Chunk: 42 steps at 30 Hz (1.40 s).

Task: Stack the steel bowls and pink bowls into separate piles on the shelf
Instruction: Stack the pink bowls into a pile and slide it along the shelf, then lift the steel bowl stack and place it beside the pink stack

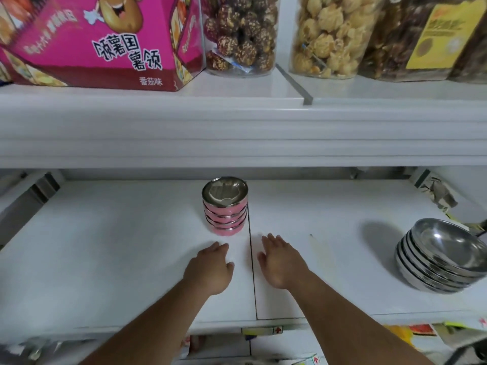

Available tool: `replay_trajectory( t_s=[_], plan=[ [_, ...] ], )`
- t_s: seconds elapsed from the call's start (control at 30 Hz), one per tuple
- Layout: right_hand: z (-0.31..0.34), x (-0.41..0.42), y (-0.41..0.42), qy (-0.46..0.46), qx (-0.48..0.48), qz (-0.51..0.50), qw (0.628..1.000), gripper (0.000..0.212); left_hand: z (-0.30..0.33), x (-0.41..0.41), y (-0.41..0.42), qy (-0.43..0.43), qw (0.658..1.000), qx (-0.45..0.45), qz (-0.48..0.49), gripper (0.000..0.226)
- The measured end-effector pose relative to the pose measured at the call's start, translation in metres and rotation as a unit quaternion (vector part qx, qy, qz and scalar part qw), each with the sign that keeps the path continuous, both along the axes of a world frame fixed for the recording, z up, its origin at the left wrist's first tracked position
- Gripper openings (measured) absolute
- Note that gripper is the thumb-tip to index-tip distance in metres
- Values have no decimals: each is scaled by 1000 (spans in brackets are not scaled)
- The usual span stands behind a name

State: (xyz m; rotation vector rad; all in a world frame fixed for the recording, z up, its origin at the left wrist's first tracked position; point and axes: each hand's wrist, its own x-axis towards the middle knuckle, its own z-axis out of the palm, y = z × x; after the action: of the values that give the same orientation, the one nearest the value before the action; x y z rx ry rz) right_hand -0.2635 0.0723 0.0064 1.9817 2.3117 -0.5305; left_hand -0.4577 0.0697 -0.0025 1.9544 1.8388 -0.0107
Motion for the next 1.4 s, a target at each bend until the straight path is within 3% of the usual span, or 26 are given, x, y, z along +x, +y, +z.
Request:
replay_trajectory(
  t_s=[0.13, 0.6, 1.03, 1.4],
  plan=[
    [1, 23, -14, -52, 6, 55, 997, 63, 10, 34, -25, 15, 1000, 13, 2, 64],
    [7, 163, -76, 11, -19, 105, 994, 64, 31, 194, -106, 24, 997, 16, 77, 60],
    [15, 258, -158, 75, 1, 7, 997, 64, 32, 283, -157, -21, 1000, 17, 16, 63],
    [10, 352, -216, 45, -25, -78, 996, 65, 26, 354, -202, -93, 995, 10, -25, 61]
  ],
)
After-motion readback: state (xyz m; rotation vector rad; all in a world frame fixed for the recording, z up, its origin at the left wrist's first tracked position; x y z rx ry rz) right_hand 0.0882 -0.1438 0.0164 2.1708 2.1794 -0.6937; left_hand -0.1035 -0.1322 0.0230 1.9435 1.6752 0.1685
